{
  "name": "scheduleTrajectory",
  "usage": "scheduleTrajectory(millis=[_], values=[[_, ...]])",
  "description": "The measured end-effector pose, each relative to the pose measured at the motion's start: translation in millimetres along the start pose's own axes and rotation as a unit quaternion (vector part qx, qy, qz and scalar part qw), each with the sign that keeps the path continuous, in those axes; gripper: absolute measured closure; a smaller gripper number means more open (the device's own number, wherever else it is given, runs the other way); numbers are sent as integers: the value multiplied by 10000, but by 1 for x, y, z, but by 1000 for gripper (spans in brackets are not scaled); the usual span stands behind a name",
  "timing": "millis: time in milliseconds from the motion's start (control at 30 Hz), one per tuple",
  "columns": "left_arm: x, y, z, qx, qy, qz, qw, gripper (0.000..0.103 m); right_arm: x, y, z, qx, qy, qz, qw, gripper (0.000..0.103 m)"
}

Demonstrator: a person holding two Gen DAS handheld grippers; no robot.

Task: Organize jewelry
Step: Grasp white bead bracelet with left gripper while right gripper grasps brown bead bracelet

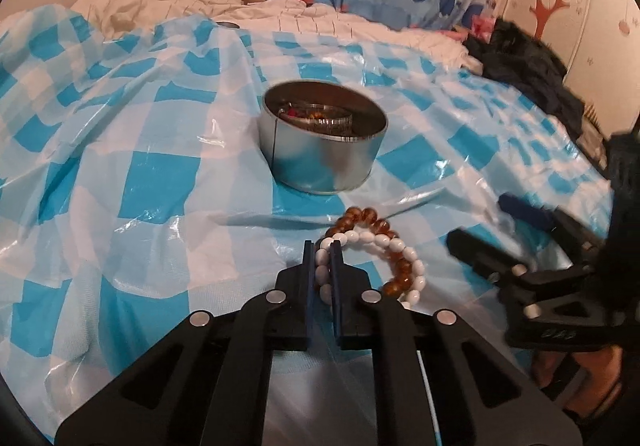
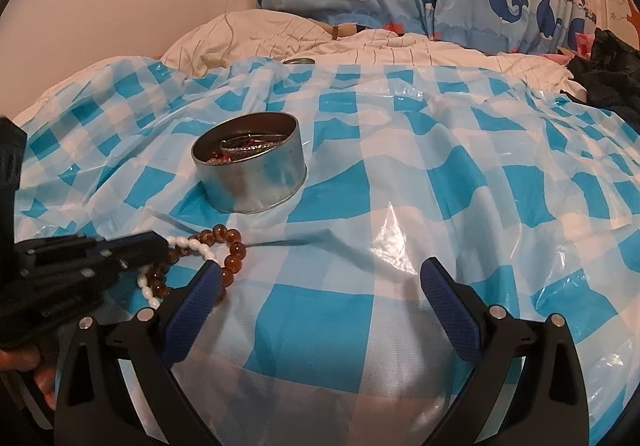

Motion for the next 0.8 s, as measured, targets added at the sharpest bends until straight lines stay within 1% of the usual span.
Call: scheduleTrajectory(millis=[33,167,267,367,400,433,467,500,533,567,600,633,667,700,733,767,800], values=[[-2,-4,-4,113,-139,43,9998,97,0,1,0,-6,-22,-20,10000,8],[-11,-22,-27,321,-723,344,9963,97,0,3,-3,-4,-60,-58,10000,8],[-14,-30,-44,222,-985,472,9938,97,-2,1,-8,-7,-197,-19,9998,8],[-12,-31,-60,35,-1262,436,9910,97,-7,-2,-33,-147,-772,98,9969,9],[-12,-30,-64,-21,-1313,397,9905,97,-9,0,-41,-232,-935,79,9953,15],[-11,-28,-66,-67,-1352,352,9902,97,-12,5,-49,-417,-1083,-12,9932,31],[-11,-26,-66,-95,-1374,314,9900,97,-13,11,-54,-517,-1142,-145,9920,45],[-10,-25,-67,-116,-1381,291,9899,97,-15,16,-55,-576,-1162,-252,9912,51],[-10,-24,-67,-142,-1379,254,9900,97,-16,27,-55,-576,-1128,-512,9906,57],[-9,-23,-68,-149,-1375,235,9901,97,-16,35,-54,-565,-1076,-714,9900,57],[-8,-21,-67,-168,-1360,189,9904,97,-15,43,-52,-648,-1005,-919,9886,57],[-8,-19,-67,-194,-1344,147,9906,97,-15,47,-50,-740,-946,-994,9878,57],[-7,-15,-66,-230,-1306,56,9912,97,-15,47,-52,-782,-987,-1003,9870,68],[-6,-12,-65,-261,-1281,0,9914,97,-13,46,-57,-918,-1130,-1000,9843,78],[-5,-10,-65,-286,-1256,-55,9917,97,-10,44,-65,-946,-1396,-974,9809,89],[-4,-7,-64,-297,-1233,-112,9919,97,-9,41,-72,-873,-1623,-921,9785,91],[-3,-6,-64,-291,-1221,-144,9920,96,-8,39,-75,-864,-1712,-889,9774,91]])
Point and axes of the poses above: each gripper's, at about its wrist camera, not at the fingertips, and y roughly the way its jaws point, z to its right, x to its underside, the point moved 1 cm from there along y, roughly the way its jaws point, and after that the axes turned 2 degrees about -y, right-handed, at the moved point
